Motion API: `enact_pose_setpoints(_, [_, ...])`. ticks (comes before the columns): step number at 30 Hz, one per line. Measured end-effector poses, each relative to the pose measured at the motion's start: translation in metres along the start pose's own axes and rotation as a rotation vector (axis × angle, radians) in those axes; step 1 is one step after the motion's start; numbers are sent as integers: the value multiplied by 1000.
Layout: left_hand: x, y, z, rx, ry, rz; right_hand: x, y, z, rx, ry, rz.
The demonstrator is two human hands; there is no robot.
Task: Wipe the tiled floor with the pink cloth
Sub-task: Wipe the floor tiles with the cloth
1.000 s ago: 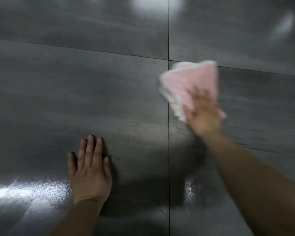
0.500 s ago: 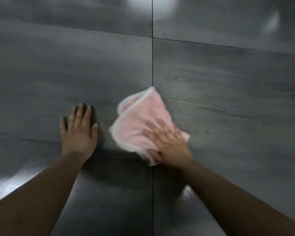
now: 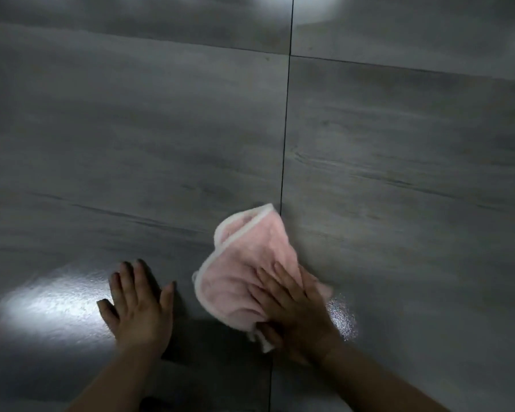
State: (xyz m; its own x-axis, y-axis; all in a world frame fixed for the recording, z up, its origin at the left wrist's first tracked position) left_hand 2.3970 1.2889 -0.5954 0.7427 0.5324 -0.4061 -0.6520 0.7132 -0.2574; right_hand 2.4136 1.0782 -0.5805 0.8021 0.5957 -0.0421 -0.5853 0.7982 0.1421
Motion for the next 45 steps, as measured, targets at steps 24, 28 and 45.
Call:
enact_pose_setpoints(24, [-2,3,1,-6,57,-15,-107,-176,33,27,-2,-724])
enact_pose_setpoints(28, [-2,2,0,13,65,-15,-64,-175,31,283,-35,-1314])
enact_pose_setpoints(45, [-4,1,1,51,77,-14,-143,-202,30,232,-9,-1230])
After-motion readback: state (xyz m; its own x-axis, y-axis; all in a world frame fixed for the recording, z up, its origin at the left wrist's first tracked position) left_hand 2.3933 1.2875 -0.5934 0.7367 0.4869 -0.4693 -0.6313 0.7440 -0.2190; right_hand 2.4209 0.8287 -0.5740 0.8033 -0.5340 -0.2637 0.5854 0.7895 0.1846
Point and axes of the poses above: each hand's wrist, its own x-axis towards the middle knuckle, its own z-axis out of the back of the hand, y = z × x, the point moved 10 cm from there along x, towards the middle knuckle, and after that the axes turned 2 degrees about x, right-handed, at the moved point
